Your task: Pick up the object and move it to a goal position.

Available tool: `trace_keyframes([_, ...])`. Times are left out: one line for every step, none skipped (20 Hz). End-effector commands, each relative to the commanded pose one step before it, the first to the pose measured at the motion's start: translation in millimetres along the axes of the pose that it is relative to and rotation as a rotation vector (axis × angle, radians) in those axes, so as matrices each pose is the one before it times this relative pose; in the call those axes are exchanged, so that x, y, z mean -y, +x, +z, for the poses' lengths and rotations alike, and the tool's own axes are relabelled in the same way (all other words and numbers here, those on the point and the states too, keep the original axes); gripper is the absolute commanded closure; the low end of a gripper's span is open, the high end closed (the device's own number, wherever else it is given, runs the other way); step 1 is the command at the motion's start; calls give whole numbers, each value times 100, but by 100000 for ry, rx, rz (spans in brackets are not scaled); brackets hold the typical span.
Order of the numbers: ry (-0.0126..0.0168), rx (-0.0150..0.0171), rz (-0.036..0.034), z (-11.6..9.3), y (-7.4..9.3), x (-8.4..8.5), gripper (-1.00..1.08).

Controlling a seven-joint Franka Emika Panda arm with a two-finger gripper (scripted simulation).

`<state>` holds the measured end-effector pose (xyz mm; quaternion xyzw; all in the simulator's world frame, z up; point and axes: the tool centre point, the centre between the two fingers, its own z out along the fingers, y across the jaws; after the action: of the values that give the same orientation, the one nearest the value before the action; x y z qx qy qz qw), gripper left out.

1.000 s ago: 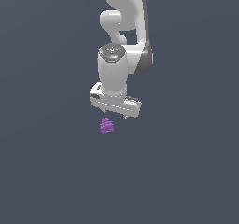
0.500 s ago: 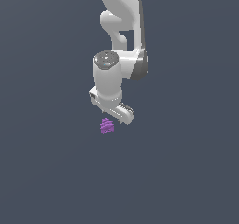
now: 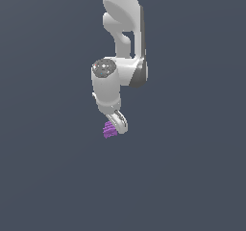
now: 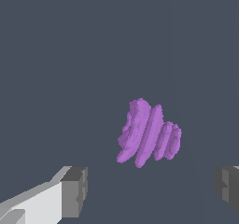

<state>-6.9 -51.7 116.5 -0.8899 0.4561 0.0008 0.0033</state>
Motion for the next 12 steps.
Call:
trace_keyframes([-94, -58, 7742, 484, 282, -365, -92])
trace_keyframes([-40, -29, 2702, 170, 109, -124, -92])
trace_keyframes([-38, -33, 2540, 159, 106, -115, -92])
trace_keyframes([-35, -36, 2377, 148, 103, -106, -92])
trace_keyframes([-32, -38, 2212, 137, 98, -97, -92])
trace_keyframes([-30, -39, 2048, 126, 93, -88, -92])
trace_keyframes([-27, -39, 1885, 115, 88, -80, -92])
trace_keyframes([-24, -38, 1722, 105, 82, -72, -92])
trace_keyframes([-22, -36, 1556, 94, 75, -64, -92])
trace_keyframes([-19, -34, 1394, 84, 69, -57, -92])
trace_keyframes([-16, -31, 1229, 74, 61, -49, -92])
trace_keyframes([-14, -28, 1065, 64, 53, -42, -92])
